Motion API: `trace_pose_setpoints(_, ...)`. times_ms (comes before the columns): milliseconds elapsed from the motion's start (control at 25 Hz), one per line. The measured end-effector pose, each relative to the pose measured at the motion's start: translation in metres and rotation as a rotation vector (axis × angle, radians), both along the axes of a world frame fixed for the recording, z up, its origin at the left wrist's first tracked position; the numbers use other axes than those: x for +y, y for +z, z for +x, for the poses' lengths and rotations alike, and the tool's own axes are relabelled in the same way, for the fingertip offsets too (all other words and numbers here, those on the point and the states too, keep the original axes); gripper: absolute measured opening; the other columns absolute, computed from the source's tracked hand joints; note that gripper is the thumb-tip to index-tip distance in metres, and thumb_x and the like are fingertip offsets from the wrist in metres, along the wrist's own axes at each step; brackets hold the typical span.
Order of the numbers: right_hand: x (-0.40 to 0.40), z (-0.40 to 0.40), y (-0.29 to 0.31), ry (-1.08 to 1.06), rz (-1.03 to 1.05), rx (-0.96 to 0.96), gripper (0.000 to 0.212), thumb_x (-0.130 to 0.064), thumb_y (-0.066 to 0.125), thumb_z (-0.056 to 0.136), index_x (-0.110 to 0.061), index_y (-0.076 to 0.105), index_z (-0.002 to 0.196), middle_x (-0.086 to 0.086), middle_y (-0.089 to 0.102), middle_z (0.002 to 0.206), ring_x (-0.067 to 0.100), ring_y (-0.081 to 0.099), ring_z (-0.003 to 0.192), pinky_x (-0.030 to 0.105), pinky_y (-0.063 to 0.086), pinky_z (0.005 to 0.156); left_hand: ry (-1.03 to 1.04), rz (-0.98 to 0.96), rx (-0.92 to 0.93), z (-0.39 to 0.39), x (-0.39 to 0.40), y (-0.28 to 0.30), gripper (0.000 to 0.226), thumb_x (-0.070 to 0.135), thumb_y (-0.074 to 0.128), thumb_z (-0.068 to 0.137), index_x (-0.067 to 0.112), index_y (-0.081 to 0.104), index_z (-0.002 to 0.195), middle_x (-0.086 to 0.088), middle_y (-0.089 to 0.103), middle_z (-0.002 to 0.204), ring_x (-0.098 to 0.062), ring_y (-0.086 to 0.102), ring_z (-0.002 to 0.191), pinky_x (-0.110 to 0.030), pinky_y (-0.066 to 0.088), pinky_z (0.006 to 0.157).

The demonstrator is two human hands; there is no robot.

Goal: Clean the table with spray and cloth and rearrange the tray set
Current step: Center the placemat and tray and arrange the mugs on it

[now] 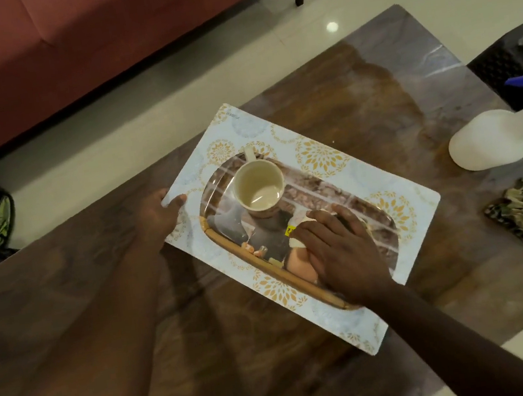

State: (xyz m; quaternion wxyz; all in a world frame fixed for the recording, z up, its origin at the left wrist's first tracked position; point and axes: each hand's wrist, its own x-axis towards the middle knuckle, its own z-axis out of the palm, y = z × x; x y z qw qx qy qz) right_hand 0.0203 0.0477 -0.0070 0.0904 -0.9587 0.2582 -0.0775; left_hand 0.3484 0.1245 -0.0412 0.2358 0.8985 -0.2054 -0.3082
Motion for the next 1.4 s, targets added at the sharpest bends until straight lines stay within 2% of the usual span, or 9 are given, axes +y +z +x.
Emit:
trace_pose_setpoints(200,-0.008,0.033,-0.003,0.271,-0.077,-0.001,0.031,-0.022,0.047,0.085,-0.024,0.062,0.111,-0.004,0.064,0.115,0.020,0.051,0.119,0.040,0.028,0.107,0.334,-0.079,0.069,-0.007,0.097,0.002,0.038,0.028,0.065,0.094,0.005,0.064,0.124,-0.010,0.069,0.114,-0.026,0.066,0.095,-0.038,0.054,0.079)
trace_pose_setpoints(400,0.004,0.071,-0.003,0.531,-0.088,-0.012,0.030,-0.020,0.050,0.086,-0.024,0.062,0.114,-0.005,0.064,0.115,0.019,0.052,0.118,0.039,0.028,0.109,0.545,-0.101,0.111,-0.035,0.197,0.001,0.036,0.029,0.064,0.095,0.002,0.065,0.119,-0.015,0.069,0.117,-0.033,0.067,0.105,-0.045,0.055,0.087)
trace_pose_setpoints(480,0.014,0.085,-0.003,0.626,-0.084,-0.004,0.030,-0.020,0.051,0.087,-0.025,0.062,0.114,-0.006,0.063,0.115,0.019,0.051,0.120,0.039,0.028,0.110,0.627,-0.093,0.089,-0.052,0.229,0.002,0.037,0.028,0.062,0.096,0.001,0.064,0.121,-0.013,0.068,0.115,-0.034,0.065,0.107,-0.043,0.053,0.086)
trace_pose_setpoints(720,0.050,0.108,-0.002,0.781,-0.086,0.008,0.036,-0.019,0.062,0.081,-0.024,0.061,0.117,-0.005,0.062,0.118,0.021,0.051,0.121,0.039,0.021,0.111,0.735,-0.098,0.003,-0.100,0.290,0.010,0.037,0.022,0.055,0.100,-0.003,0.060,0.126,-0.020,0.067,0.123,-0.033,0.062,0.110,-0.033,0.044,0.086)
trace_pose_setpoints(880,0.080,0.113,-0.001,0.828,-0.063,0.003,0.034,-0.017,0.059,0.083,-0.023,0.061,0.116,-0.003,0.063,0.118,0.022,0.052,0.121,0.042,0.026,0.111,0.814,-0.102,-0.023,-0.117,0.322,0.014,0.035,0.021,0.056,0.100,-0.004,0.062,0.124,-0.020,0.067,0.121,-0.034,0.063,0.111,-0.031,0.042,0.083)
trace_pose_setpoints(1080,0.097,0.114,-0.004,0.822,-0.064,-0.005,0.032,-0.017,0.054,0.087,-0.021,0.060,0.118,-0.001,0.063,0.119,0.023,0.052,0.121,0.043,0.029,0.110,0.790,-0.054,-0.023,-0.119,0.342,0.004,0.035,0.023,0.056,0.100,-0.005,0.062,0.120,-0.023,0.068,0.119,-0.039,0.063,0.110,-0.034,0.044,0.083)
trace_pose_setpoints(1240,0.099,0.115,-0.005,0.819,-0.071,-0.019,0.031,-0.019,0.051,0.089,-0.020,0.060,0.118,-0.001,0.063,0.119,0.022,0.052,0.120,0.042,0.027,0.111,0.741,0.005,-0.147,-0.113,0.337,0.004,0.043,0.021,0.062,0.095,-0.001,0.051,0.131,-0.023,0.060,0.129,-0.040,0.056,0.120,-0.043,0.045,0.096)
trace_pose_setpoints(1320,0.099,0.116,-0.005,0.823,-0.074,-0.014,0.030,-0.024,0.050,0.091,-0.020,0.060,0.119,-0.001,0.062,0.120,0.022,0.052,0.121,0.041,0.026,0.111,0.611,-0.048,-0.284,-0.107,0.317,0.013,0.048,0.021,0.063,0.093,0.003,0.047,0.135,-0.021,0.054,0.135,-0.038,0.050,0.126,-0.052,0.043,0.103)
trace_pose_setpoints(1400,0.100,0.115,-0.004,0.824,-0.079,0.006,0.033,-0.033,0.047,0.094,-0.020,0.059,0.121,-0.001,0.062,0.123,0.022,0.051,0.123,0.040,0.025,0.111,0.389,-0.160,-0.367,-0.100,0.283,0.028,0.041,0.019,0.053,0.095,0.004,0.050,0.133,-0.018,0.055,0.135,-0.036,0.052,0.124,-0.050,0.044,0.102)
